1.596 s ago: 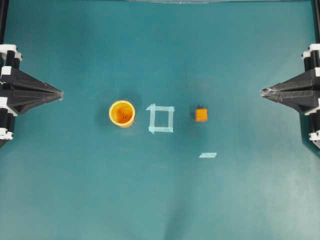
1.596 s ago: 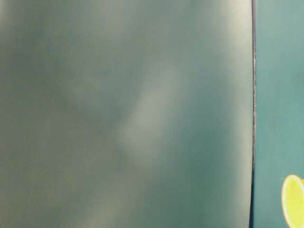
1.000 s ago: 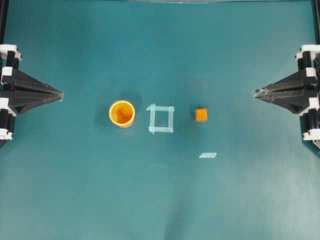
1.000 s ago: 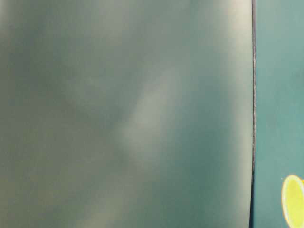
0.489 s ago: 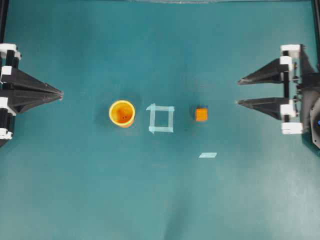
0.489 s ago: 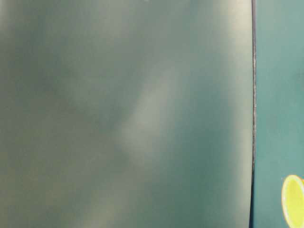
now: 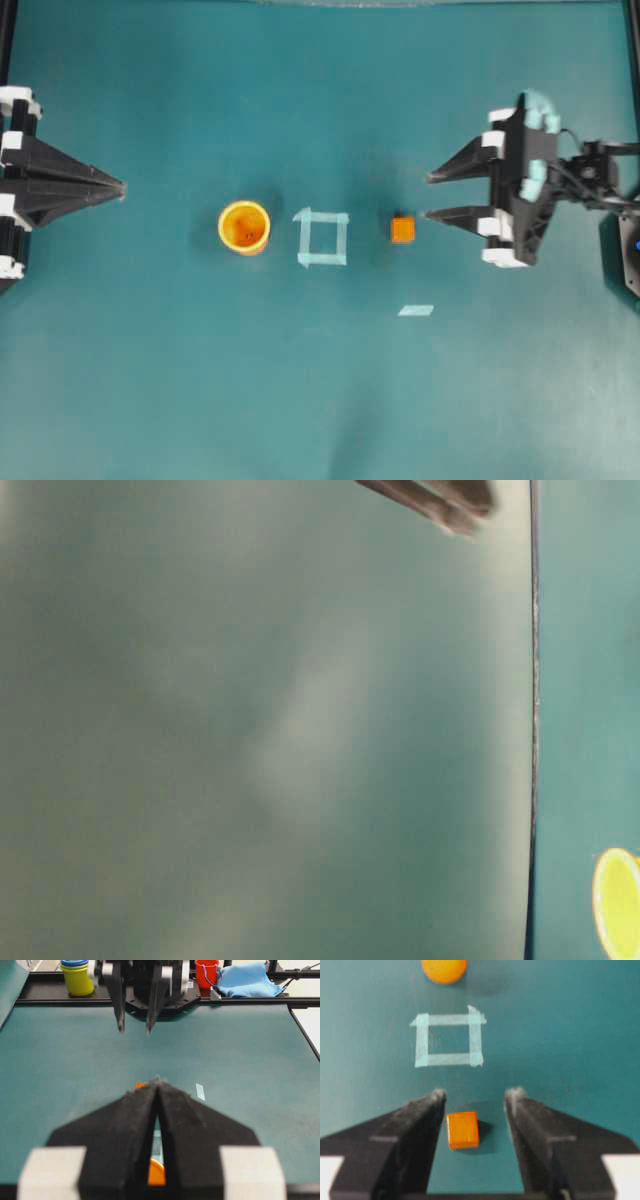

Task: Move the block backward with right arm.
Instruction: 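Move the open right gripper left toward the orange cube, then close the right gripper around the orange cube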

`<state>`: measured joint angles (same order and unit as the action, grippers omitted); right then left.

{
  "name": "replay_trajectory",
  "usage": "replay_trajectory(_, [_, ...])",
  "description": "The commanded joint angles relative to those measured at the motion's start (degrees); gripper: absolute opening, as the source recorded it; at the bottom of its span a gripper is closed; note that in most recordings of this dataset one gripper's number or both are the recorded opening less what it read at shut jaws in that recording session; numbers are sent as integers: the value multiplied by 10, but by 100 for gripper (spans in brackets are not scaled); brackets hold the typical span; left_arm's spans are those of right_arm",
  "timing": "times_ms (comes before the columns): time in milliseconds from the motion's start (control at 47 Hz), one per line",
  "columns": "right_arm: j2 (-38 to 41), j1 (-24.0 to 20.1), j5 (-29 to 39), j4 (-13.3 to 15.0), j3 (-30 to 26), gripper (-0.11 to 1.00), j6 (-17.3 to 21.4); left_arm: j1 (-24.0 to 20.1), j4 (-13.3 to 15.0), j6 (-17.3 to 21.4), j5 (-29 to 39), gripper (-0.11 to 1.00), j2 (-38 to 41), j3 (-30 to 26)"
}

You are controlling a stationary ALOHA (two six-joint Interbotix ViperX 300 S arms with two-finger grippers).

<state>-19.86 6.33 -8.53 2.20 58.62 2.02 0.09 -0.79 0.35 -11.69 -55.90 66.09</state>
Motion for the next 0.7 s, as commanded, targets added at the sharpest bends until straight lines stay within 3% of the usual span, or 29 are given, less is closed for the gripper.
replay_trajectory(0, [29,0,-26,1,-13,57,2,1,-2,0,-3,0,4,-17])
replay_trajectory(340, [119,-11,-62,1,-18,59,4,1,-2,0,-3,0,3,-17])
replay_trajectory(681, [156,-19,-72,1,-19,61,3,1,-2,0,-1,0,2,-17])
